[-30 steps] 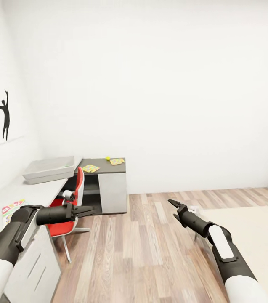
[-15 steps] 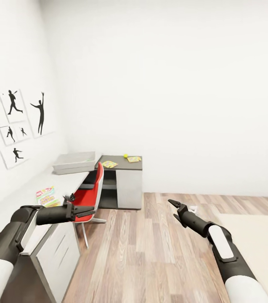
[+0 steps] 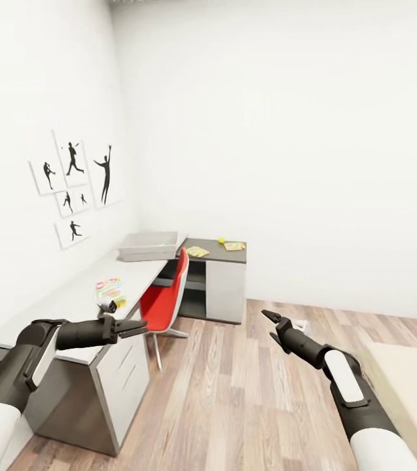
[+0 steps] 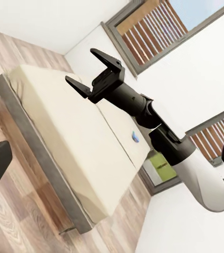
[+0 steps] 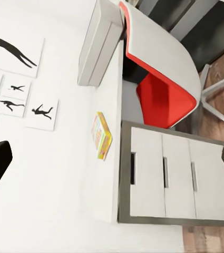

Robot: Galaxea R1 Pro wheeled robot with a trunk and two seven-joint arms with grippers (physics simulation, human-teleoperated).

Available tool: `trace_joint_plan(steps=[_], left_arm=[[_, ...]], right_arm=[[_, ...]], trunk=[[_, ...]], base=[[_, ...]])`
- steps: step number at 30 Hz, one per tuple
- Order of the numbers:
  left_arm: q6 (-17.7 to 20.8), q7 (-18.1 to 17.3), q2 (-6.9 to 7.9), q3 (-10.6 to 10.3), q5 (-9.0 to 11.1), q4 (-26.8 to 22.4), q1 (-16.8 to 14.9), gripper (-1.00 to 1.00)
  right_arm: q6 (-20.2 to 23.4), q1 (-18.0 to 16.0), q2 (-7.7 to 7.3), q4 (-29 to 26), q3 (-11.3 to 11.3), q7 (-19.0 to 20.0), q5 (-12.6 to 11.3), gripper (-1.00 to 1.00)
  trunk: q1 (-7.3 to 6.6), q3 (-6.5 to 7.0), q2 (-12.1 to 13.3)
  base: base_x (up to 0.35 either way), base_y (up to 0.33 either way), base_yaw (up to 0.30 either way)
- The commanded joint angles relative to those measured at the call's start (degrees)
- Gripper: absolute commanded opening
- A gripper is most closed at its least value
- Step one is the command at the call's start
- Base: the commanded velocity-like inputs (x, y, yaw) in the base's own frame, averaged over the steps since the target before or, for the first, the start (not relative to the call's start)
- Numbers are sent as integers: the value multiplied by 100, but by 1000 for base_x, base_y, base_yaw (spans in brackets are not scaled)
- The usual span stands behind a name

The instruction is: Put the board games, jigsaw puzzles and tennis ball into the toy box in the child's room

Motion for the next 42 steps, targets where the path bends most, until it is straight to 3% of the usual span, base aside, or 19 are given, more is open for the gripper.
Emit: trace_joint_plan(steps=[1, 8, 16, 42], left_arm=[[60, -16, 0, -3, 5, 3, -3, 100], [60, -16, 0, -3, 0, 3, -2, 100], [60, -9, -28, -3, -7, 3, -4, 100], [60, 133, -71, -3, -3, 3, -3, 100]], right_arm=[[33, -1, 1, 0, -16, 22, 11, 100], [34, -1, 1, 0, -21, 22, 11, 100], [34, -1, 1, 0, -24, 22, 11, 100], [34, -1, 1, 0, -24, 22, 11, 100]], trunk=[[0, -3, -5], [0, -4, -5], [0, -2, -5], [0, 52, -5]], base=[[-179, -1, 278], [-81, -1, 235], [-19, 0, 13], [-29, -27, -252]])
